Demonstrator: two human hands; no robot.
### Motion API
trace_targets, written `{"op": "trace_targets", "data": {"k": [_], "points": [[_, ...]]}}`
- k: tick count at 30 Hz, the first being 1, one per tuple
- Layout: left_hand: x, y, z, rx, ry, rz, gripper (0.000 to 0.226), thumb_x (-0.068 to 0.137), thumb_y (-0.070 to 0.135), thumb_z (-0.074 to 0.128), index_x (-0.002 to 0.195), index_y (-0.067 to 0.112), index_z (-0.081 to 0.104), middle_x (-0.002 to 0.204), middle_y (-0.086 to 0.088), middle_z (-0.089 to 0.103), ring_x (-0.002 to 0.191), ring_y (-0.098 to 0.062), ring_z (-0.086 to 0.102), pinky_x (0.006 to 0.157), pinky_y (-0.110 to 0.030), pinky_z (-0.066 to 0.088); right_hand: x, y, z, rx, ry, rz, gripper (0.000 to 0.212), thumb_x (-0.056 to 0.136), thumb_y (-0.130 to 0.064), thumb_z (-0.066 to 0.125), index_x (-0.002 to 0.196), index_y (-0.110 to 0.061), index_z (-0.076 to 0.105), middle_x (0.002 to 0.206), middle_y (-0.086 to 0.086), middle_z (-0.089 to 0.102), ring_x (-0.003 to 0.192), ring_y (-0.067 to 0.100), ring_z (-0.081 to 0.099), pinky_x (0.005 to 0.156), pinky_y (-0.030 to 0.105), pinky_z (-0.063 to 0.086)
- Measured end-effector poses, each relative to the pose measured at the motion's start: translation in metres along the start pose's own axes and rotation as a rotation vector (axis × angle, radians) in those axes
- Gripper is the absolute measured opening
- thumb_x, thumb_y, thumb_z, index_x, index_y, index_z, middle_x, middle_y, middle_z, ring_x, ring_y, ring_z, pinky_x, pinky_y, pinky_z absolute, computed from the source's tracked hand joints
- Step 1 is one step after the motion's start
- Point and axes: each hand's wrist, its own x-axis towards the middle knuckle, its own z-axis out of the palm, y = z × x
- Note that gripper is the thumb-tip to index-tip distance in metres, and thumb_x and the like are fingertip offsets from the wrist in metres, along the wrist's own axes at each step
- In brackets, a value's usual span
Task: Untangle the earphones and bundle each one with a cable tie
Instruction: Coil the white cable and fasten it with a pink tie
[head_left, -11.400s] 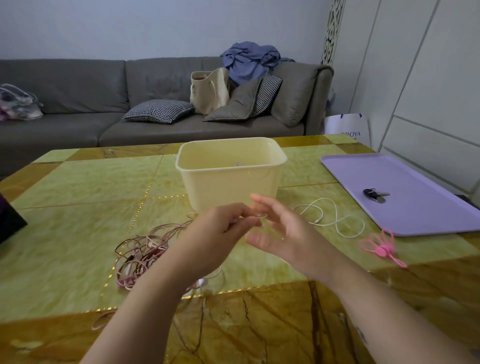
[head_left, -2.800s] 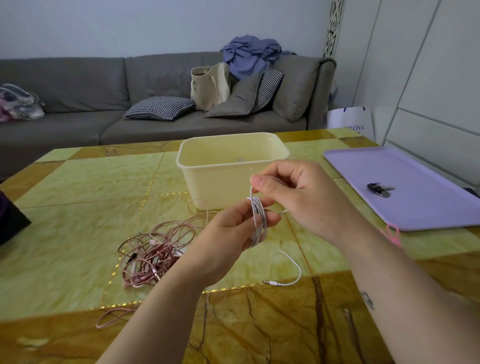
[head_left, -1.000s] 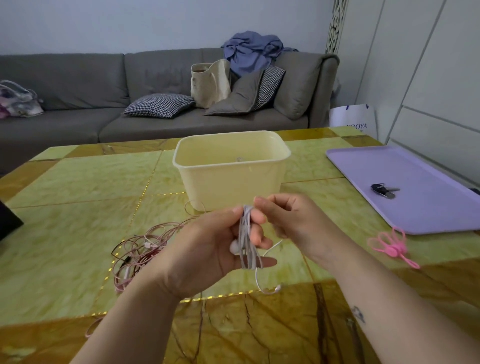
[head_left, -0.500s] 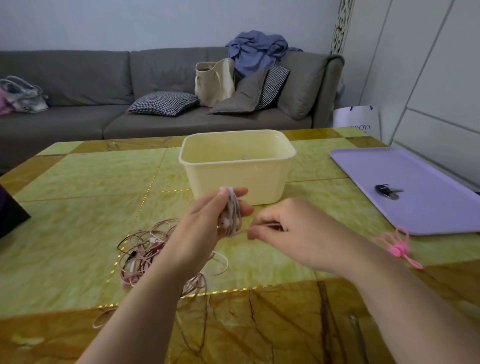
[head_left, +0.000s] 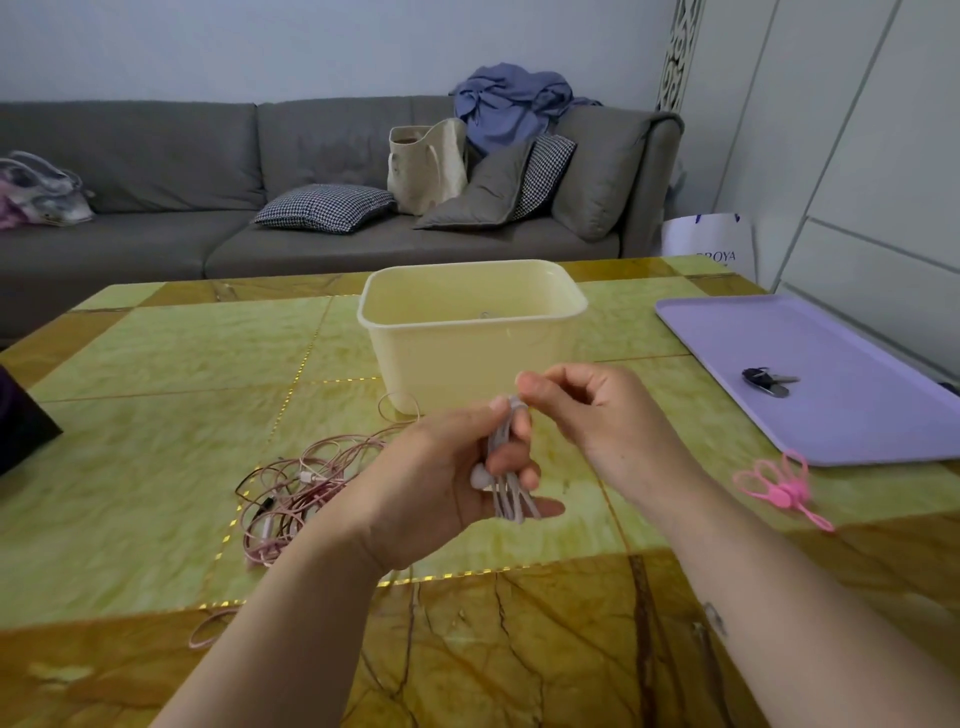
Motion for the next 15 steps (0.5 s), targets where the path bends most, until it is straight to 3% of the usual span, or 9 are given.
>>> {"op": "trace_targets", "data": {"k": [3,7,10,13,15], "points": [[0.004,0.001,-0.003,-0.175,0.029,0.085,0.028,0.086,0.028,0.045,0.068,0.014,0.061,0.054,0.003,0.036,0.054,-0.013,0.050,0.068,-0.040,0.056,-0.001,0.007,0.011,0.042,-0.035,0.043,0.022,0.092,-0.028,0.057,0.082,-0.016,0.071,0.053,-0.015,0.052,0.052,-0.002,0.046,0.056,0.012,0.038],[0.002,0.001,-0.012,-0.283,-0.015,0.104,0.028,0.090,0.027,0.044,0.070,0.013,0.059,0.053,0.005,0.038,0.053,-0.012,0.049,0.066,-0.038,0.055,-0.002,0.004,0.013,-0.091,-0.165,0.048,0.021,0.096,-0.026,0.051,0.094,-0.025,0.072,0.085,-0.006,0.060,0.079,0.000,0.057,0.076,0.011,0.041],[0.002,0.002,-0.017,-0.286,-0.061,0.093,0.028,0.091,0.026,0.044,0.072,0.013,0.060,0.053,0.005,0.040,0.054,-0.011,0.049,0.066,-0.038,0.054,-0.002,0.000,0.008,-0.209,-0.259,0.048,0.021,0.096,-0.025,0.051,0.100,-0.030,0.071,0.092,-0.005,0.055,0.090,0.003,0.055,0.086,0.017,0.039],[0.002,0.001,-0.020,-0.293,-0.141,0.057,0.019,0.089,0.023,0.054,0.075,0.012,0.059,0.054,0.005,0.043,0.055,-0.013,0.050,0.068,-0.038,0.053,-0.003,-0.002,0.000,-0.186,-0.336,0.076,0.020,0.095,-0.025,0.053,0.099,-0.032,0.072,0.094,0.001,0.068,0.086,0.005,0.059,0.083,0.022,0.044],[0.001,0.002,-0.021,-0.290,-0.187,0.019,0.016,0.087,0.024,0.060,0.076,0.011,0.058,0.054,0.005,0.045,0.054,-0.013,0.050,0.069,-0.038,0.053,-0.003,-0.003,-0.006,-0.119,-0.396,0.093,0.019,0.094,-0.024,0.055,0.102,-0.028,0.073,0.090,-0.004,0.072,0.075,0.003,0.058,0.071,0.017,0.044]]}}
